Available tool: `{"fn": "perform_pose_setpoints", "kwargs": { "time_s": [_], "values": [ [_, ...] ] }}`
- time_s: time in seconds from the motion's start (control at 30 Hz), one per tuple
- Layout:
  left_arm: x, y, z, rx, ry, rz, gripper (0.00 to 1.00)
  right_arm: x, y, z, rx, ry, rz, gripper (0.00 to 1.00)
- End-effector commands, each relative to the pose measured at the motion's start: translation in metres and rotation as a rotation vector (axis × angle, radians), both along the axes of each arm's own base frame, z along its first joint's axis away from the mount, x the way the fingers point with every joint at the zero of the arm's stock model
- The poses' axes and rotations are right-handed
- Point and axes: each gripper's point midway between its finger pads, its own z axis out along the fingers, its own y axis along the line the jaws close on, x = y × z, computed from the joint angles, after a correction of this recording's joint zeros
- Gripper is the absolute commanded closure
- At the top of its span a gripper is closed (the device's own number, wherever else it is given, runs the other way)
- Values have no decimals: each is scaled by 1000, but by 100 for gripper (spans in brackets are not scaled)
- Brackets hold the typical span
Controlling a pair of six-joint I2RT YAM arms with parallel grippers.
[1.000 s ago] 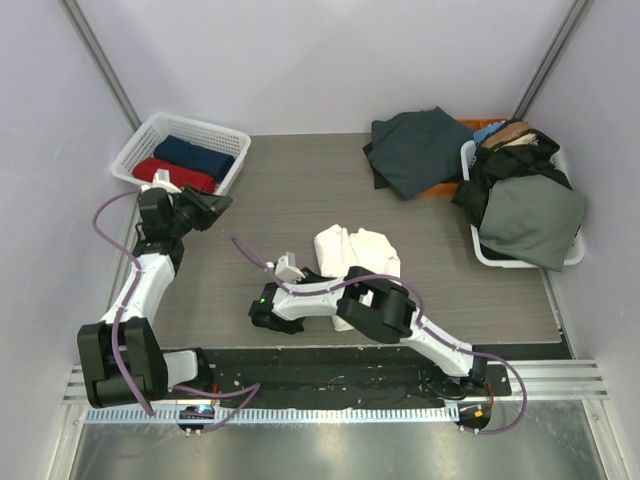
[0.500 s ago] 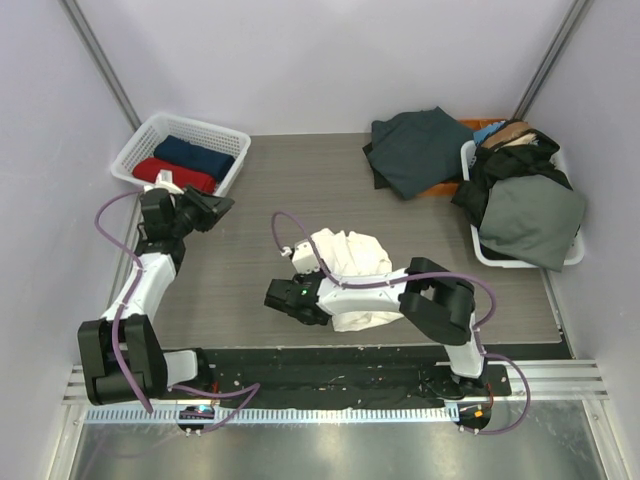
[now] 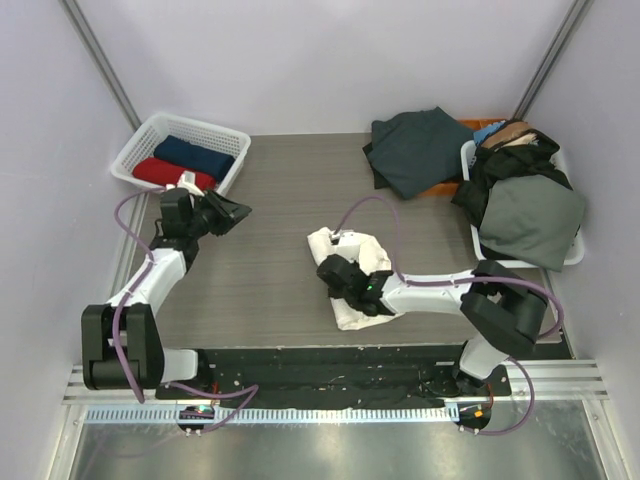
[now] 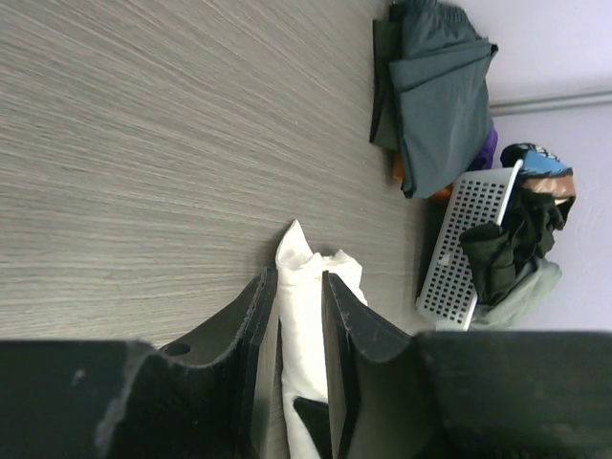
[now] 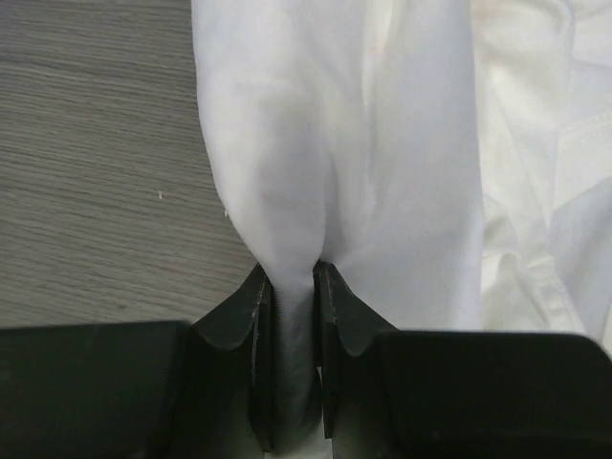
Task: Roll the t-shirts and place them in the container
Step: Roll the T-shirt to the center of the board.
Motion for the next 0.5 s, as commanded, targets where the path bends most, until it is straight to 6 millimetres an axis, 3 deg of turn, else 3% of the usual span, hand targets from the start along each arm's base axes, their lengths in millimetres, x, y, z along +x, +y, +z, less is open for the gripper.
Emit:
{"fn": "perform_pose_setpoints", "kwargs": {
  "time_s": [0.0, 0.03, 0.07, 0.1, 0.17, 0.2, 0.27, 0.3, 0.37, 0.4, 0.43, 0.47],
  "values": [
    [0, -21, 2, 38, -46, -69, 72, 2, 36, 27, 341, 11, 85, 99],
    [0, -25, 0, 38, -47, -84, 72, -4, 34, 22, 355, 31, 96, 99],
    [-1, -30, 1, 40, -55, -103, 71, -3, 37, 32, 407, 15, 105, 99],
    [-4, -39, 0, 41, -61, -132, 71, -3, 28, 25, 418, 27, 92, 99],
    [-7, -53, -3, 44, -65, -178, 71, -4, 32, 33, 519, 48, 107, 99],
    [-11, -66, -4, 48, -69, -220, 71, -3, 20, 22, 528, 73, 86, 99],
    [-14, -78, -13, 46, -61, -260, 71, -4, 23, 28, 635, 95, 103, 99],
    [-20, -89, -16, 41, -58, -297, 71, -6, 11, 15, 650, 121, 78, 99],
    [-23, -99, -21, 35, -62, -333, 71, -8, 16, 25, 772, 149, 106, 99],
    [-25, -102, -24, 37, -63, -349, 71, -12, 10, 12, 782, 184, 95, 99],
    [-30, -111, -25, 39, -67, -378, 71, -4, 9, 20, 840, 165, 98, 99],
    [-32, -115, -28, 43, -64, -393, 71, -8, 11, 23, 895, 204, 108, 99]
  ]
}}
